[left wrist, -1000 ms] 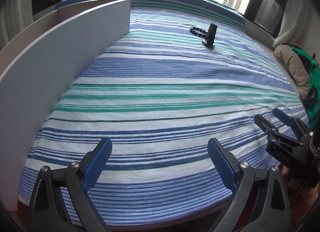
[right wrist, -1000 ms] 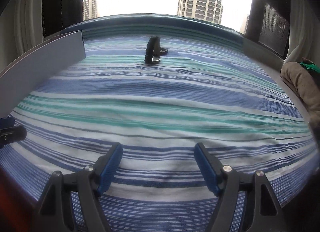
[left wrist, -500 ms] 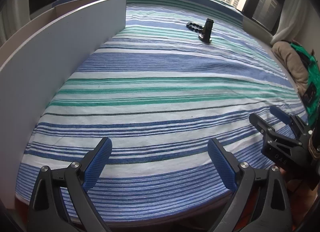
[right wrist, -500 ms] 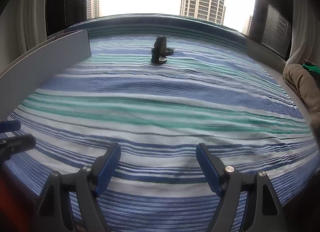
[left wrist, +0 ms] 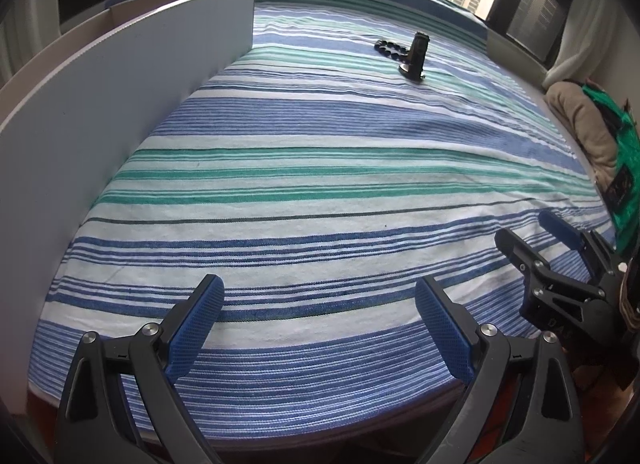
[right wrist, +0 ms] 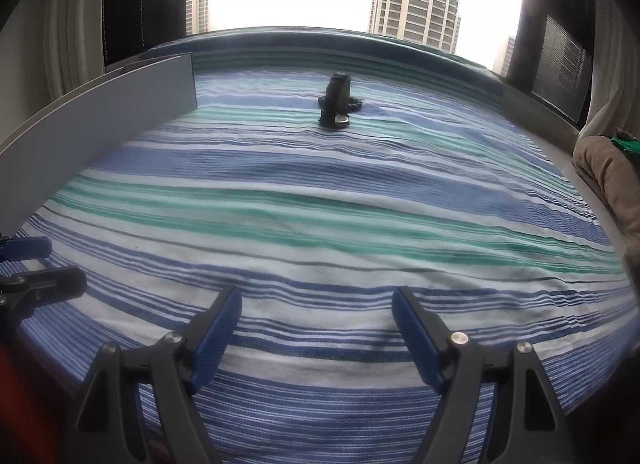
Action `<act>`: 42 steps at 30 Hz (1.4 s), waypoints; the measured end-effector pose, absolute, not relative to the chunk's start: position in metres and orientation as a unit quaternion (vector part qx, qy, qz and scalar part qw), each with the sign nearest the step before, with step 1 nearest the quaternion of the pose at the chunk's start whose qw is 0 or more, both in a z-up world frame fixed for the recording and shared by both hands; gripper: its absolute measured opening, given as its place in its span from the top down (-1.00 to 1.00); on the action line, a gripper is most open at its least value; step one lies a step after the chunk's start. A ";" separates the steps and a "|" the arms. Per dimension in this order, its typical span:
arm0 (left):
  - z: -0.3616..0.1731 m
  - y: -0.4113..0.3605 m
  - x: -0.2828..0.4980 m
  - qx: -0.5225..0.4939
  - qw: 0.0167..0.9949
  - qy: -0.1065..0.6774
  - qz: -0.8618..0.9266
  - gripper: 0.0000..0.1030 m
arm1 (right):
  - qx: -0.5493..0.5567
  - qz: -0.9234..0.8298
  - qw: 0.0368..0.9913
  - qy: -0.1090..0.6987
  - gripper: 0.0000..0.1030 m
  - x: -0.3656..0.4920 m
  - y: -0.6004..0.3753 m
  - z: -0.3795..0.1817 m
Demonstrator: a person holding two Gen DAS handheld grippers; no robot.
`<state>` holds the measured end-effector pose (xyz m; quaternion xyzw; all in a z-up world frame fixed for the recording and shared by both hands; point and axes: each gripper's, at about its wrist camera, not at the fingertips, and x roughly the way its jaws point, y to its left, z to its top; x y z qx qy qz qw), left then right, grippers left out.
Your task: Organize jewelry
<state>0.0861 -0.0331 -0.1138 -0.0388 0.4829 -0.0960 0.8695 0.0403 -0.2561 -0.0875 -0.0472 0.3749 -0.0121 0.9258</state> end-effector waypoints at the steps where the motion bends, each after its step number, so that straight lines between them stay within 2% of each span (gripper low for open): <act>1: -0.114 -0.033 0.086 -0.039 0.869 0.484 -0.096 -0.88 | -0.047 -0.012 0.926 0.375 -0.53 0.040 -0.257 -0.088; 25: -0.106 -0.043 0.101 -0.031 0.867 0.486 -0.101 -0.88 | -0.040 -0.013 0.934 0.356 -0.53 0.043 -0.259 -0.082; 33: -0.046 -0.094 0.178 -0.004 0.871 0.455 -0.185 -0.88 | 0.000 -0.030 0.939 0.343 -0.54 0.041 -0.291 -0.079; 37: -0.048 -0.142 0.227 0.038 0.866 0.452 -0.210 -0.87 | 0.021 -0.040 0.938 0.342 -0.54 0.040 -0.308 -0.078; 42: -0.059 -0.180 0.299 0.025 0.872 0.454 -0.181 -0.87 | 0.033 -0.049 0.939 0.340 -0.54 0.035 -0.324 -0.074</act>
